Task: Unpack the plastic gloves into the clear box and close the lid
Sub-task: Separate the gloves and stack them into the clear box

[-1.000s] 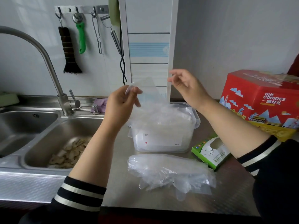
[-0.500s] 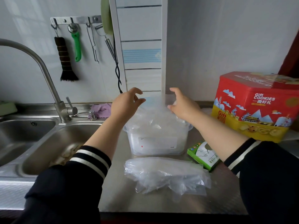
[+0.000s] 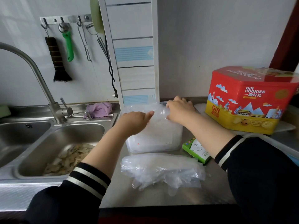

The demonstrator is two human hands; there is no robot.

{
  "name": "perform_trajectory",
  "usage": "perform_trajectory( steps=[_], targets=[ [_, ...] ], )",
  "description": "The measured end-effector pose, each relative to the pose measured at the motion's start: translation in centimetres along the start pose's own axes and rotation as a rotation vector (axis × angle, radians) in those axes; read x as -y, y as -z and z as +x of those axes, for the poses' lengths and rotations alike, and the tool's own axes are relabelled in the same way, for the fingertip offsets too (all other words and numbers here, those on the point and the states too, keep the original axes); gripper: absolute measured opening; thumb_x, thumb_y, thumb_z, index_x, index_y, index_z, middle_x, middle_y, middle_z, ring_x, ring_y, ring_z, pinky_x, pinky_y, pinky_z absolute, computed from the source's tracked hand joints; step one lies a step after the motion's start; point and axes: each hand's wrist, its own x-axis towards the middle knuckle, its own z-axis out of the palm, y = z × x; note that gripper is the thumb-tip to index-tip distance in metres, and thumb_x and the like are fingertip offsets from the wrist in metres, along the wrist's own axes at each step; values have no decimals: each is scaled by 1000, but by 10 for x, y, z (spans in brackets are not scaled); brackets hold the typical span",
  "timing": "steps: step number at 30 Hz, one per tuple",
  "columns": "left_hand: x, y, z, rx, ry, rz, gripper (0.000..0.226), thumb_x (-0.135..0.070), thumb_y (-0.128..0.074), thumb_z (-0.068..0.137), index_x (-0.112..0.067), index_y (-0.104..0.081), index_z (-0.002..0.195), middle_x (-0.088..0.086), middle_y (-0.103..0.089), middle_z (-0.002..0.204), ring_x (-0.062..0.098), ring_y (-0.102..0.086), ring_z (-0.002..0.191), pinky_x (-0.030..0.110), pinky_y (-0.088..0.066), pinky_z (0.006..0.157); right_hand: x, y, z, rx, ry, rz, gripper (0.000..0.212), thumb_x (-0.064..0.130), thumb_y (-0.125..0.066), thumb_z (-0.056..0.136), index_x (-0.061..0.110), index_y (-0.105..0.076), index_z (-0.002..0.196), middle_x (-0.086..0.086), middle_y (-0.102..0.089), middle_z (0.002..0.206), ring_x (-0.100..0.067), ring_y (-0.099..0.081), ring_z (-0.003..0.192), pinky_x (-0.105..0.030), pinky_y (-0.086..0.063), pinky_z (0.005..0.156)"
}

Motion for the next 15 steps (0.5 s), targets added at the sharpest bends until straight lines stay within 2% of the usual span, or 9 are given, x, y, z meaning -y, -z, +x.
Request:
perform_trajectory(
  steps=[3,6,7,8,10,11,13,15],
  targets=[
    [7,-5,-7,-360,-101,108,64,-49,-16,99,-15,-71,96,4,-71,98,28,-60,96,36,-42,85,-6,3,-9,-197,16,142,43,30,-61,90,19,-50,130,-7,-39,133,-30,-39,121,-39,-34,97],
    [7,-10,-18,-779,-248,36,37,-34,-42,96,-12,-71,90,1,-70,92,29,-61,87,36,-42,76,-11,7,-34,-548,208,492,25,25,-61,91,14,-61,114,-6,-55,115,-24,-54,104,-38,-46,87],
    [4,-17,-26,-899,-291,-18,26,-27,-51,95,-12,-71,90,2,-70,91,28,-60,84,36,-44,74,-11,5,-50,-569,289,641,19,25,-61,92,12,-64,105,-3,-61,102,-21,-58,93,-38,-49,80],
    [-2,-19,-34,-986,-327,-82,18,-21,-56,94,-11,-71,91,2,-69,90,27,-59,82,36,-44,72,-11,8,-64,-520,343,761,17,27,-61,92,11,-65,97,0,-64,90,-18,-60,82,-37,-51,74],
    [-17,-35,-56,-981,-354,-250,17,-20,-57,94,-10,-71,94,0,-67,88,21,-57,79,31,-45,68,-8,3,-96,-255,377,882,27,41,-62,89,15,-65,85,5,-65,73,-15,-61,71,-36,-51,70],
    [-24,-45,-66,-894,-330,-357,19,-24,-55,94,-12,-70,95,-3,-66,87,17,-57,78,28,-45,67,-8,-5,-109,-85,371,891,31,50,-63,83,19,-66,83,6,-66,74,-13,-62,72,-35,-52,72],
    [-34,-67,-82,-663,-247,-562,28,-37,-48,94,-20,-69,98,-10,-65,88,9,-58,80,25,-46,68,-10,-26,-126,208,362,723,38,60,-69,72,31,-64,96,18,-62,94,-3,-58,90,-28,-49,83],
    [-37,-90,-90,-474,-194,-688,34,-48,-42,94,-26,-67,99,-15,-66,92,5,-60,85,25,-48,74,-14,-50,-134,268,393,468,50,51,-75,74,32,-56,116,23,-47,111,-1,-47,109,-21,-39,88]
  ],
)
